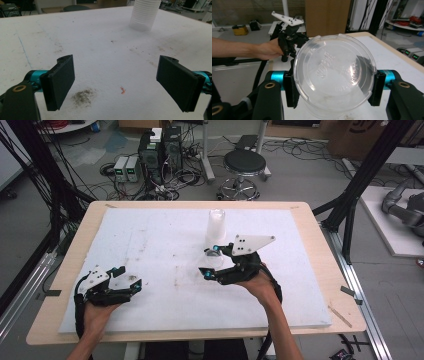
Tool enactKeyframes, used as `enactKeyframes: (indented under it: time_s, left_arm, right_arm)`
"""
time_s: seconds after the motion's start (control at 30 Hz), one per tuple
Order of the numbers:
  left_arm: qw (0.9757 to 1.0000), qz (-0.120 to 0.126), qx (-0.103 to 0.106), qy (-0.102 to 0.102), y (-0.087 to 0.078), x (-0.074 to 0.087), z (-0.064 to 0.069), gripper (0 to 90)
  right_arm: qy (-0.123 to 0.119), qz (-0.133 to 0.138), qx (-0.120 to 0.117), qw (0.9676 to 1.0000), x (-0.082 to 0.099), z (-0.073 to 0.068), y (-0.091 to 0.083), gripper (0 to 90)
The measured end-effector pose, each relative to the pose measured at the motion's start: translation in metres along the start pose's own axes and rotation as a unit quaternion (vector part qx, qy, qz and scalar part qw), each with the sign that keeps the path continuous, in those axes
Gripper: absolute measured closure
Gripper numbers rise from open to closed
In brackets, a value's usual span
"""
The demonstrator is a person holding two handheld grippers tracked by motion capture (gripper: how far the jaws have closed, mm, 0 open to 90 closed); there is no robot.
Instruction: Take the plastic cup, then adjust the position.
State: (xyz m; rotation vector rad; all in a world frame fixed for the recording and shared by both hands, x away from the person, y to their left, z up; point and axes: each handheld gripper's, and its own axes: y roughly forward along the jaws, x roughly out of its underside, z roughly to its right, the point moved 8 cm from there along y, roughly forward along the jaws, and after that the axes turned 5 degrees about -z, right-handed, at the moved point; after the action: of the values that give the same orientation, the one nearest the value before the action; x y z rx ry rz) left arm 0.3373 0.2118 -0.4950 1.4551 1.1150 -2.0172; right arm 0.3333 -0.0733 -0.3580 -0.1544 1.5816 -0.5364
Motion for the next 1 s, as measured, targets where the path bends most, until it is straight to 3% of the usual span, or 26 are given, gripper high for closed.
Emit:
enactKeyframes:
  time_s: [0.33, 0.93, 1.0]
  left_arm:
    - [1.0, -0.001, 0.001, 0.0, 0.0, 0.0, 0.0, 15.2]
    - [0.9999, -0.002, 0.004, 0.013, 0.0, -0.001, 0.003, 14.9]
    - [0.9998, 0.004, 0.012, 0.015, -0.001, -0.006, 0.007, 14.9]
  right_arm:
    - [0.007, 0.018, -0.025, 0.9995, 0.01, -0.001, 0.001, 41.9]
    - [0.012, 0.016, -0.027, 0.9994, 0.011, 0.006, 0.003, 41.9]
    - [0.012, 0.017, -0.029, 0.9994, 0.011, 0.007, 0.003, 41.9]
